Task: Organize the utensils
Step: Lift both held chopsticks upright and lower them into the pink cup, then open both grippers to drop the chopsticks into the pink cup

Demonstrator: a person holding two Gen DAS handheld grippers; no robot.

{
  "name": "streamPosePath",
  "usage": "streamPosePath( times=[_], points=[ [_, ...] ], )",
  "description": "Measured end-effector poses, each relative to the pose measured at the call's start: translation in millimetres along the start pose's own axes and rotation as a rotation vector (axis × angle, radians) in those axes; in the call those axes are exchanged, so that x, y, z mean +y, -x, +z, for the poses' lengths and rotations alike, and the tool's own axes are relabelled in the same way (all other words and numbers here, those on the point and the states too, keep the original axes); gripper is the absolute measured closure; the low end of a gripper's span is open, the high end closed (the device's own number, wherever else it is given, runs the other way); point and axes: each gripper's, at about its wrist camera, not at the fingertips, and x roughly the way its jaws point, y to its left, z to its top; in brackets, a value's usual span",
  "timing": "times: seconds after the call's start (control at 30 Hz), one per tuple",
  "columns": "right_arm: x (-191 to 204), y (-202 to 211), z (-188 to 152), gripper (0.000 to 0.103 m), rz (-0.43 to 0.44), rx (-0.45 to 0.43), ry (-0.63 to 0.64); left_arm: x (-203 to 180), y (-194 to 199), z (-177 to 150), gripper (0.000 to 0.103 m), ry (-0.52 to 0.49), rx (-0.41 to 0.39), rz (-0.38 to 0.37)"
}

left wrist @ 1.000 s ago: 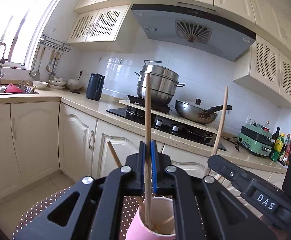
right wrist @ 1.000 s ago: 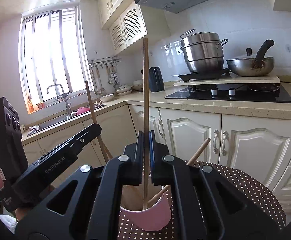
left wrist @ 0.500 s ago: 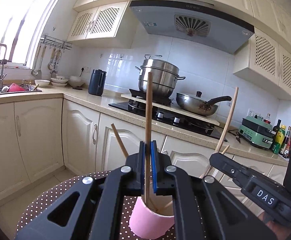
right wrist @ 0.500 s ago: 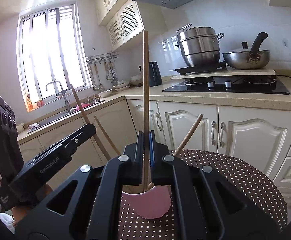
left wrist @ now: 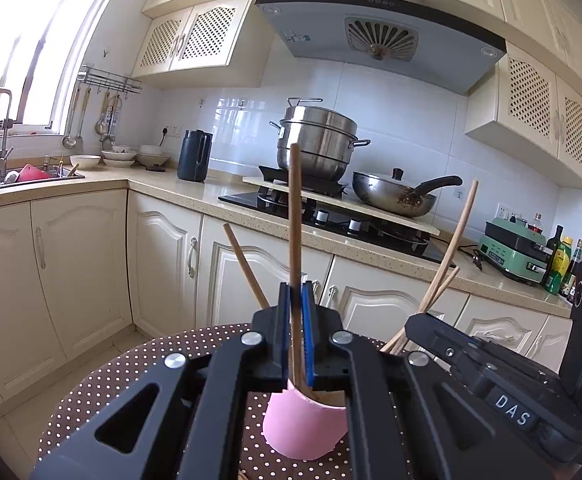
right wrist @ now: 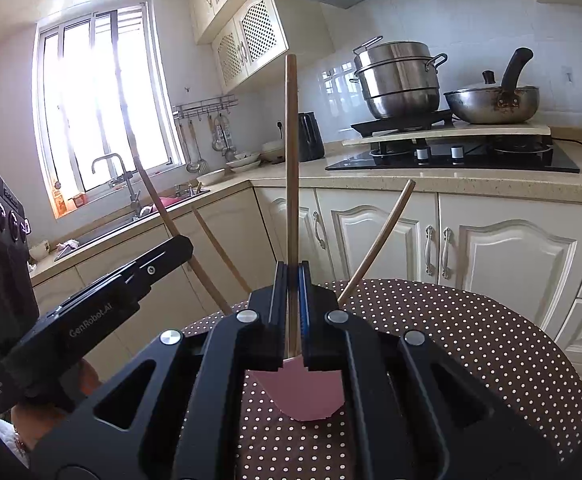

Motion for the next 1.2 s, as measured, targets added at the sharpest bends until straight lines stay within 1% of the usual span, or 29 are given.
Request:
streamPosePath(
  times=[0.2,0.23,0.27,0.3,0.37,0.43,0.5,0.67,0.87,0.93,1.07,1.2],
  points=[
    [0.9,-6.1,-5.6,0.097,0.003,0.013,-0.004,-0.6,2.1,-2.8,0.095,-0.011,0.002,0.009],
    [1.6,-7.0,-6.8,0.097,0.002,0.016,-0.003,-0.9,2.2,-2.8,0.092,-0.012,0.005,0.01],
    [2.2,-7.8,-7.9,0.097,0.0,0.018,-0.003,-1.0,2.6,-3.4,0.079,-0.011,0.007,0.012],
    [2.6,-8.6,-9.0,0.097,-0.001,0.021,-0.005,-0.8,3.5,-3.4,0.073,-0.01,0.005,0.015],
    [3.5,-9.9,-10.9,0.097,-0.003,0.028,-0.007,-1.9,6.0,-3.3,0.073,-0.014,-0.003,0.015],
    [3.6,-11.1,-12.5,0.097,-0.002,0.031,-0.011,-4.2,7.6,-4.0,0.069,-0.028,-0.002,0.021],
    [3.0,-12.2,-13.3,0.097,0.001,0.039,-0.021,-6.1,8.8,-5.7,0.06,-0.041,-0.003,0.036],
    [6.2,-11.8,-13.3,0.096,0.008,0.045,-0.028,-7.9,10.3,-8.1,0.054,-0.057,0.006,0.054],
    [10.1,-8.1,-12.1,0.095,0.001,0.042,-0.023,-4.1,20.2,-6.3,0.049,-0.041,-0.018,0.066],
    [10.7,-7.4,-11.4,0.089,-0.002,0.049,-0.023,-1.9,22.6,-5.9,0.048,-0.031,-0.019,0.071],
    [11.3,-0.7,-9.9,0.055,-0.008,0.036,-0.028,3.2,29.1,-5.5,0.047,-0.015,-0.014,0.078],
    [13.4,6.7,-7.9,0.055,-0.004,0.027,-0.029,7.1,37.3,-3.1,0.045,-0.007,-0.019,0.086]
  ],
)
